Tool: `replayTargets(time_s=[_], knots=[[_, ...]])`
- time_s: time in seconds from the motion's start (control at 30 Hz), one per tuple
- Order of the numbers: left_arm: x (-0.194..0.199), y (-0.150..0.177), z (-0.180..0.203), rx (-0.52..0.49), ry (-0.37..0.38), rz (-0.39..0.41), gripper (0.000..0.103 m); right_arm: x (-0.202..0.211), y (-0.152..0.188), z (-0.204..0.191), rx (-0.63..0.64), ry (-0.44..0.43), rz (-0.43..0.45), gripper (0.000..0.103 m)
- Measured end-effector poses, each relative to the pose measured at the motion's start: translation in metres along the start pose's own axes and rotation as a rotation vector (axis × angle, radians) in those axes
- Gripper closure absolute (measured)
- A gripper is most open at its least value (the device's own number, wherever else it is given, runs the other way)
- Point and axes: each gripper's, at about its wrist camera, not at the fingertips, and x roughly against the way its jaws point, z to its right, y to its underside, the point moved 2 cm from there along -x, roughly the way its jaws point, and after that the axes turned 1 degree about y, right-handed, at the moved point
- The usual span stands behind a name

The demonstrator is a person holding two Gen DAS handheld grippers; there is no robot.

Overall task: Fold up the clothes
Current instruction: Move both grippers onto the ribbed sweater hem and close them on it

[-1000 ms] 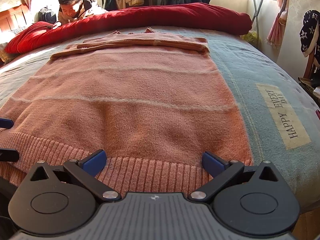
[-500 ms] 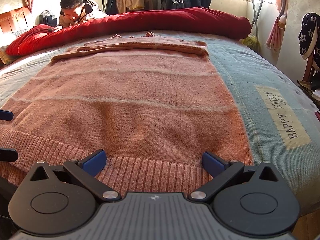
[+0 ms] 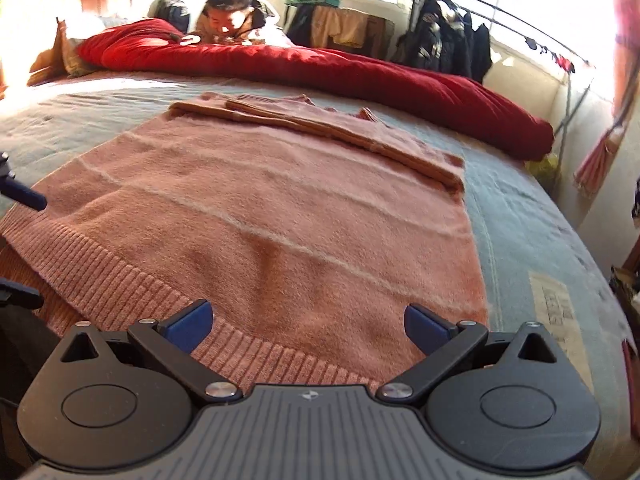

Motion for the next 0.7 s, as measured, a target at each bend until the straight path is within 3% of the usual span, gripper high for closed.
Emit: replayTargets(time_s=[0.23,0.4,0.7], knots=[[0.001,-0.002,0.025,-0.186,-0.020,0.015,0.001,0.003,-0.009,-0.033,0.267,0.005,0.018,0.000],[0.001,0.002,0.046,-0.280,-0.021,0.020,0.001,0.006,0.008,-0.041,0.282,-0.036,-0.018,0.000],[-0.015,-0.001,0.059,-0.328,-0.082,0.004,0.001,0.017,0.025,-0.047,0.233,-0.039,-0.035,0.000]])
